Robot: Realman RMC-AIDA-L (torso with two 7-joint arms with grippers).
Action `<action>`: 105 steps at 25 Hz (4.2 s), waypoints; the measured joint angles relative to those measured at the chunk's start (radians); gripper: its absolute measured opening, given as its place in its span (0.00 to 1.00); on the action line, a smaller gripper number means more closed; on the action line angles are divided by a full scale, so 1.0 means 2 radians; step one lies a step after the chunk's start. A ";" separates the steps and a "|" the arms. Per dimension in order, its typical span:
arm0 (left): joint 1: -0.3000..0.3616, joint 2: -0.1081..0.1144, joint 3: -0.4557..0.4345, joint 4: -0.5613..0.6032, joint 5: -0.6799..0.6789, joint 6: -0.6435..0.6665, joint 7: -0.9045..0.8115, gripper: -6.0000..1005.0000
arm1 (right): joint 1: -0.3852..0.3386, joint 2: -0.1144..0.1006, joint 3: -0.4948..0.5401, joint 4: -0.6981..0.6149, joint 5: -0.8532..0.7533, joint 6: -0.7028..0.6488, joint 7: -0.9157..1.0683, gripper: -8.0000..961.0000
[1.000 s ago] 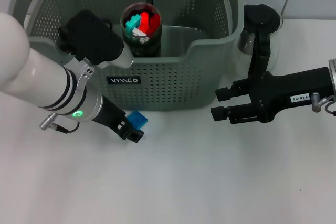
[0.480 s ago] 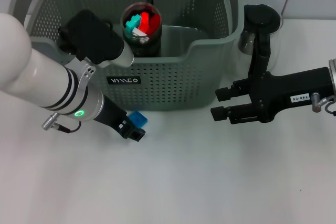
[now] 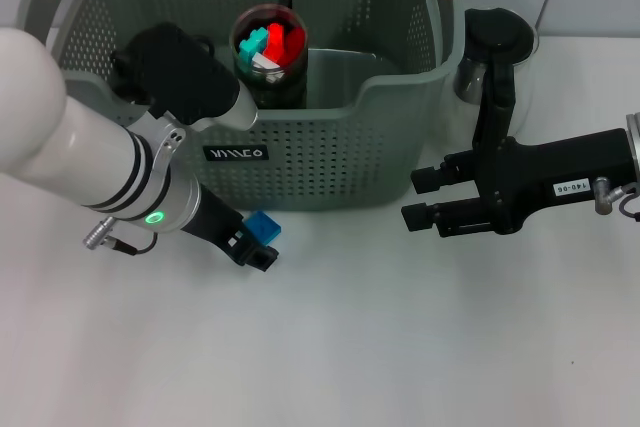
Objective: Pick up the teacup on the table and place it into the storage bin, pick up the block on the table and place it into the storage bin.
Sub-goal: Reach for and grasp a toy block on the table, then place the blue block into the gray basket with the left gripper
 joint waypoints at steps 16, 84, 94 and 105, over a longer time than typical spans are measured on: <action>-0.003 0.000 0.000 -0.001 0.000 -0.002 -0.002 0.63 | 0.000 0.000 0.000 0.000 0.000 0.000 0.000 0.64; -0.113 0.061 -0.316 -0.049 -0.256 0.053 0.154 0.40 | 0.008 0.000 0.008 -0.007 0.004 -0.019 0.005 0.64; -0.122 0.055 -0.272 -0.052 -0.208 0.019 0.143 0.40 | 0.007 0.000 0.008 -0.005 0.004 -0.018 0.004 0.64; -0.130 0.040 -0.243 -0.054 -0.150 -0.032 0.134 0.40 | 0.006 0.000 0.008 -0.006 0.004 -0.020 0.005 0.64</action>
